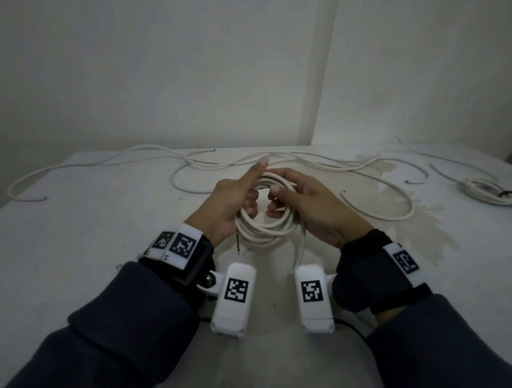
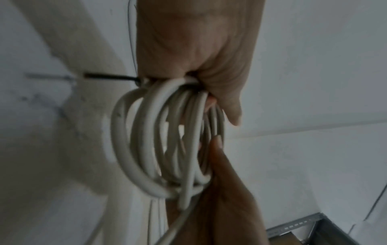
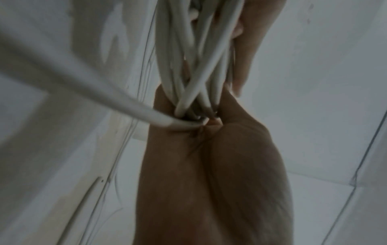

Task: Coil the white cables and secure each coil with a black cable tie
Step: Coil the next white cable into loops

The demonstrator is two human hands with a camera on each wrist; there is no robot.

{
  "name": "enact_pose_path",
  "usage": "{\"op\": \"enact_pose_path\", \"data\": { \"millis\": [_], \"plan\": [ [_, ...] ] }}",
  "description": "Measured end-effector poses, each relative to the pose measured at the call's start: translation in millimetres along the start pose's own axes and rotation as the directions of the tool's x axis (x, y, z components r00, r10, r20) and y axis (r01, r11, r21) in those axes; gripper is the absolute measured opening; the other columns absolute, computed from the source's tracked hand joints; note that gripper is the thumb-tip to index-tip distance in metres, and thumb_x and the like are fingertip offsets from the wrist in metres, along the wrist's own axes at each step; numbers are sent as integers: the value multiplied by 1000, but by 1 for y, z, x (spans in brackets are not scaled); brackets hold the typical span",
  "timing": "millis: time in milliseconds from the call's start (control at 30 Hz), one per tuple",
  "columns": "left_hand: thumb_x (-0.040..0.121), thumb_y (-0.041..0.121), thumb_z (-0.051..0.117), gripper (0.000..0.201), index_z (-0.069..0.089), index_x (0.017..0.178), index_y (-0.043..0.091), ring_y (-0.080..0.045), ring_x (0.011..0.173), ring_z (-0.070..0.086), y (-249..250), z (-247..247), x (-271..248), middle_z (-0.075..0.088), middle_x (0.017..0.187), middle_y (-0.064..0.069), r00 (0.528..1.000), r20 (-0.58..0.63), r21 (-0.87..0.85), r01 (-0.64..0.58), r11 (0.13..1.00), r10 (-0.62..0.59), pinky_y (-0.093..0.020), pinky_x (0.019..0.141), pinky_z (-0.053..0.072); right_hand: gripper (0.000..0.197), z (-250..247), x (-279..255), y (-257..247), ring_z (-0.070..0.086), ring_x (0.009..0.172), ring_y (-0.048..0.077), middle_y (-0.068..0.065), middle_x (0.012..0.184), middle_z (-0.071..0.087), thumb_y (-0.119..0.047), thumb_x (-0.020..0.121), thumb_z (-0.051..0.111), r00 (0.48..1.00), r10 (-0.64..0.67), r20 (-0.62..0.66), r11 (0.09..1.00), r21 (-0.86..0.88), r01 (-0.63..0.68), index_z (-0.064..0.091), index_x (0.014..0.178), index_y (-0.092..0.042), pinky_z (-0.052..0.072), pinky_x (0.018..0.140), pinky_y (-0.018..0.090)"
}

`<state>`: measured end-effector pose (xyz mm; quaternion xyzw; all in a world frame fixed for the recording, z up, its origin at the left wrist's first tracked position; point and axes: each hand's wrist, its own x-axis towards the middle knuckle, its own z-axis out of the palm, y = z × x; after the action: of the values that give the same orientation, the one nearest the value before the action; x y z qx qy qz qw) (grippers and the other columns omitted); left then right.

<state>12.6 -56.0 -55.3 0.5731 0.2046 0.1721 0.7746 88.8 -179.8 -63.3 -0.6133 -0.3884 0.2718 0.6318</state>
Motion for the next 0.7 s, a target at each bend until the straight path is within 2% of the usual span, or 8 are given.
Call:
{"op": "enact_pose_path", "data": {
  "millis": [100, 167, 233, 300, 400, 467, 567, 700],
  "plan": [
    [86, 34, 69, 32, 52, 67, 14, -8, 34, 26, -4, -3, 3, 30, 42, 7, 994, -111, -31, -22, 999, 18, -16, 35, 26, 24, 6, 1, 3, 61, 67, 15, 5, 76, 58, -15, 101, 45, 994, 99, 34, 992, 71, -102, 57, 116, -29, 52, 62, 24],
    [87, 29, 68, 28, 52, 70, 12, -8, 34, 26, -5, -3, 4, 30, 42, 6, 990, -138, -49, -44, 998, 37, -16, 35, 26, 25, 9, 2, 3, 57, 64, 14, 4, 74, 54, -13, 102, 41, 997, 81, 2, 995, 52, -80, 57, 109, -31, 49, 56, 21],
    [89, 26, 65, 21, 53, 80, 11, -7, 34, 26, -4, -1, 4, 30, 42, 7, 991, -126, -82, -61, 995, 50, -17, 35, 27, 27, 10, 3, 1, 52, 60, 10, -2, 71, 53, -9, 102, 39, 999, 21, -33, 1000, -9, -21, 57, 107, -28, 50, 58, 22],
    [92, 24, 61, 15, 54, 86, 12, -5, 34, 28, -5, 0, 3, 32, 42, 8, 996, -77, -142, -47, 989, 36, -16, 34, 29, 26, 8, 6, 2, 51, 54, 5, -5, 72, 53, -6, 102, 39, 998, -19, -65, 998, -64, 15, 55, 114, -22, 50, 63, 26],
    [97, 24, 52, 18, 52, 86, 11, -2, 33, 38, -7, -3, 0, 43, 46, 5, 997, 52, -256, 74, 964, -63, -13, 34, 36, 28, 4, 7, 4, 49, 51, -1, 1, 79, 49, -6, 102, 38, 995, -7, -102, 992, -124, -5, 52, 122, -19, 45, 56, 19],
    [100, 26, 46, 22, 50, 86, 10, -2, 31, 40, -7, -7, -2, 49, 49, 3, 976, 171, -314, 183, 932, -134, -11, 34, 37, 27, 4, 6, 4, 48, 51, -2, 4, 79, 47, -6, 102, 38, 995, 1, -95, 989, -146, -15, 52, 124, -14, 44, 53, 16],
    [100, 33, 41, 30, 44, 77, 14, -2, 29, 33, -2, -10, -7, 39, 45, 7, 931, 298, -351, 312, 883, -211, -11, 33, 34, 28, 4, 0, 0, 47, 49, -2, 4, 77, 46, -5, 102, 37, 996, -13, -85, 982, -187, -3, 52, 126, -6, 43, 52, 14],
    [97, 40, 44, 38, 40, 68, 17, -4, 26, 25, 3, -3, -16, 28, 38, 9, 932, 256, -263, 322, 909, -256, -13, 31, 27, 27, 5, -7, -9, 46, 46, 2, 4, 72, 44, -6, 102, 37, 998, -11, -68, 978, -210, -4, 52, 125, -7, 42, 49, 15]
  ]
}}
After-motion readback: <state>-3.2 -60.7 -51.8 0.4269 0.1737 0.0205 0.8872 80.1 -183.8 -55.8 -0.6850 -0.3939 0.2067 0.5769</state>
